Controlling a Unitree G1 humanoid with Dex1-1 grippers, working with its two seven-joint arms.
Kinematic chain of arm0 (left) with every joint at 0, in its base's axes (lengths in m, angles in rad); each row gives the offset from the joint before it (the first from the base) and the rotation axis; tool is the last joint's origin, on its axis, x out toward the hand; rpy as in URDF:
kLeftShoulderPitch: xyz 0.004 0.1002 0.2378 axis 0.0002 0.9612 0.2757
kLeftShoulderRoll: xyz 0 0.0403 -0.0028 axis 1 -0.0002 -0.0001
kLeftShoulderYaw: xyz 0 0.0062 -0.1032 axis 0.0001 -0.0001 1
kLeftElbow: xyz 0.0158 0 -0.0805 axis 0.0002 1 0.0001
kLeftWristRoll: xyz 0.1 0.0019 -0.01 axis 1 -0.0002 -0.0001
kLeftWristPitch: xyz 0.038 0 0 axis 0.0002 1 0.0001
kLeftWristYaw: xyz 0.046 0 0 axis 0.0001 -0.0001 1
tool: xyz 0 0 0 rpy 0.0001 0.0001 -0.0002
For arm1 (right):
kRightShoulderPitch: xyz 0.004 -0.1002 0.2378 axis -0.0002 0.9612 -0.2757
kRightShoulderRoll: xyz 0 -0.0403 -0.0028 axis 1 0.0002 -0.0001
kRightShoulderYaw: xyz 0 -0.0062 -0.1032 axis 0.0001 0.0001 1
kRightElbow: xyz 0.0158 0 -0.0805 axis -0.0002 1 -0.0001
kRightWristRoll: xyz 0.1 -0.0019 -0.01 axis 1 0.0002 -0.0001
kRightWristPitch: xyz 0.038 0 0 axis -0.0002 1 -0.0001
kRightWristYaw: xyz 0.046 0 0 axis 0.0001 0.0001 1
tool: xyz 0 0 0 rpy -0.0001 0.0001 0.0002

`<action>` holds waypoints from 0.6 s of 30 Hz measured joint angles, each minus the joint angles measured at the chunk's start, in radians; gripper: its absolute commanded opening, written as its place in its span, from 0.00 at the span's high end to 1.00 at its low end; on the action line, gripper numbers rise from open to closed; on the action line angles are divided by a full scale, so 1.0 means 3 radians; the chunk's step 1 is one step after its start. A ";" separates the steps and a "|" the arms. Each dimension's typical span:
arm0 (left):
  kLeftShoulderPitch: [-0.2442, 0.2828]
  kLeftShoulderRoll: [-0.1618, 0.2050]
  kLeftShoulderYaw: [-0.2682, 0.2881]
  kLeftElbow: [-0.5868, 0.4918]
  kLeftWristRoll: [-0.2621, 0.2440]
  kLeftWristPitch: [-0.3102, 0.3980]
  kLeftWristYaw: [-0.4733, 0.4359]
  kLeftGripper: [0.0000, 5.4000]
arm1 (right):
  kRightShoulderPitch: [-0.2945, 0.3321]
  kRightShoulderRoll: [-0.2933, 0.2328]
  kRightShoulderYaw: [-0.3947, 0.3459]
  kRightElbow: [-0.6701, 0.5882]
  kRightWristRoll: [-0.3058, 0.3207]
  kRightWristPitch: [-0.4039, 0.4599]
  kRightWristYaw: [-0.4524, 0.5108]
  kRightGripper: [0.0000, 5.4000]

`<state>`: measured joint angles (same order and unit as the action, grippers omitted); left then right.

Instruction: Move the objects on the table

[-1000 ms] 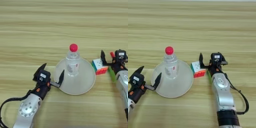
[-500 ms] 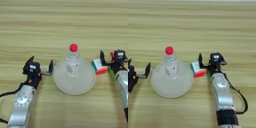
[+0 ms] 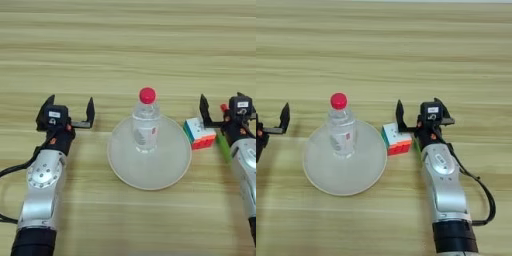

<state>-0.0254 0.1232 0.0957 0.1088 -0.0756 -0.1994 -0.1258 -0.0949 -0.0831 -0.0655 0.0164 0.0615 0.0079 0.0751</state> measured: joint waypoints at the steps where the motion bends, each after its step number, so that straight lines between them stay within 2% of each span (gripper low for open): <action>1: -0.0014 -0.0005 -0.0001 0.0044 0.0001 -0.0022 0.0013 0.01 | 0.0039 0.0000 0.0013 -0.0061 0.0001 0.0003 0.0013 0.00; 7: -0.0025 -0.0034 -0.0003 0.0171 0.0004 -0.0079 0.0023 0.01 | 0.0212 -0.0011 0.0087 -0.0333 0.0004 0.0019 0.0132 0.00; 12: -0.0030 -0.0051 -0.0009 0.0180 0.0010 -0.0109 0.0039 0.01 | 0.0402 -0.0110 0.0155 -0.0572 0.0009 0.0043 0.0309 0.00; 15: -0.0031 -0.0060 -0.0012 0.0182 0.0012 -0.0118 0.0045 0.01 | 0.0544 -0.0159 0.0228 -0.0749 0.0083 0.0074 0.0473 0.00; 18: -0.0031 -0.0066 -0.0015 0.0185 0.0014 -0.0120 0.0047 0.01 | 0.0557 -0.0198 0.0269 -0.0883 0.0181 0.0083 0.0629 0.00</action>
<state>-0.0347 0.1033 0.0913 0.1643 -0.0715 -0.2354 -0.1118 0.0723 -0.1424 0.0153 -0.2484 0.1159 0.0328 0.2639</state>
